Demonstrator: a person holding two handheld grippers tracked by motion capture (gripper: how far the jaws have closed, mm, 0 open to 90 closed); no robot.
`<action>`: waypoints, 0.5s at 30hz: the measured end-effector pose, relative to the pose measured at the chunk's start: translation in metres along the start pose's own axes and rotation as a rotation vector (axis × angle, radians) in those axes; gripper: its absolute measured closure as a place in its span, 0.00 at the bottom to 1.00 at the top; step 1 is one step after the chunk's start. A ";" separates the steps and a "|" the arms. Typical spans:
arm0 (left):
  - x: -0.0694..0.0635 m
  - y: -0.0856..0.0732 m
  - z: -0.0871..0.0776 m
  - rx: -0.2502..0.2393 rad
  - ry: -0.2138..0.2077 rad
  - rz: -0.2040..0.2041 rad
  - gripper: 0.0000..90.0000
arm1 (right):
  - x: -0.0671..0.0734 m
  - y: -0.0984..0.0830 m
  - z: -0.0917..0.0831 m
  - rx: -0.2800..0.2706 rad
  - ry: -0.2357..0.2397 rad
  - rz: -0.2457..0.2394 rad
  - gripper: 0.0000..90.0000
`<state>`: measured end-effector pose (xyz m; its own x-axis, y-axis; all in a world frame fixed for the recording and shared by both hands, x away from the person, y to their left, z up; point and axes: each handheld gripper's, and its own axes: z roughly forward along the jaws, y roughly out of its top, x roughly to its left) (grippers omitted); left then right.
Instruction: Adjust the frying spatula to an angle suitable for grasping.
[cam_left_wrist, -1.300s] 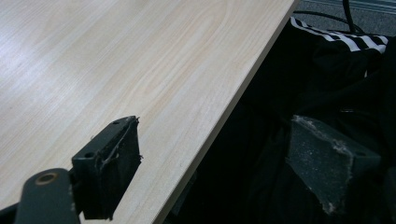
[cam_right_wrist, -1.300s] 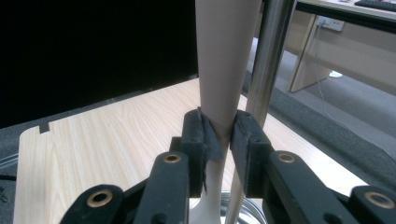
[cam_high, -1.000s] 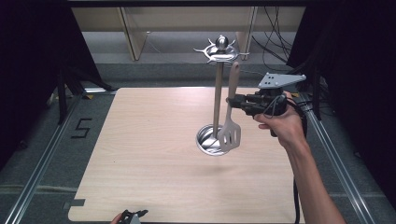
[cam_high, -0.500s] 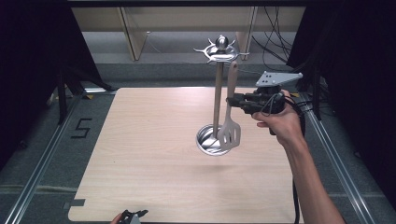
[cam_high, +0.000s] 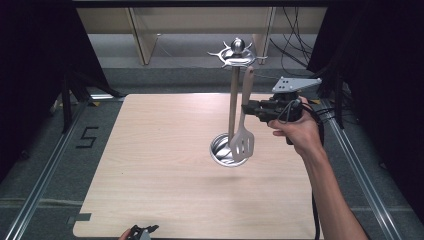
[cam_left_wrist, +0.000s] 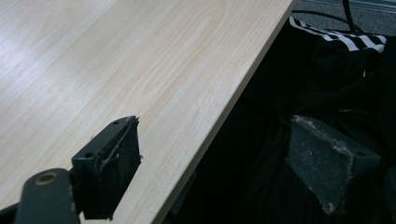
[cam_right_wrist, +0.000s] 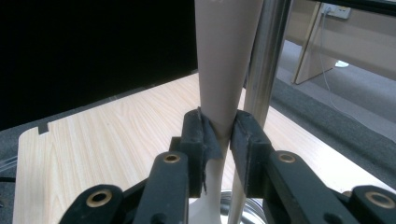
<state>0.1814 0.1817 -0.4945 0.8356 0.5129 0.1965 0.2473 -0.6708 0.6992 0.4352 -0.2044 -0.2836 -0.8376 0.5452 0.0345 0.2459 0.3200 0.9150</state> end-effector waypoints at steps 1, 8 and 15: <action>0.000 0.000 0.000 0.000 0.009 0.002 0.18 | 0.000 0.000 0.000 0.003 0.005 0.004 0.85; 0.000 0.000 0.000 0.001 0.000 0.001 0.18 | 0.001 -0.002 0.000 -0.016 -0.027 -0.004 0.84; 0.001 0.000 -0.001 0.003 0.017 0.009 0.18 | 0.001 -0.002 -0.004 -0.037 -0.040 -0.034 0.83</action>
<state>0.1816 0.1826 -0.4938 0.8297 0.5155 0.2142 0.2412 -0.6772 0.6952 0.4320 -0.2076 -0.2841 -0.8251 0.5649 -0.0123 0.1988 0.3106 0.9295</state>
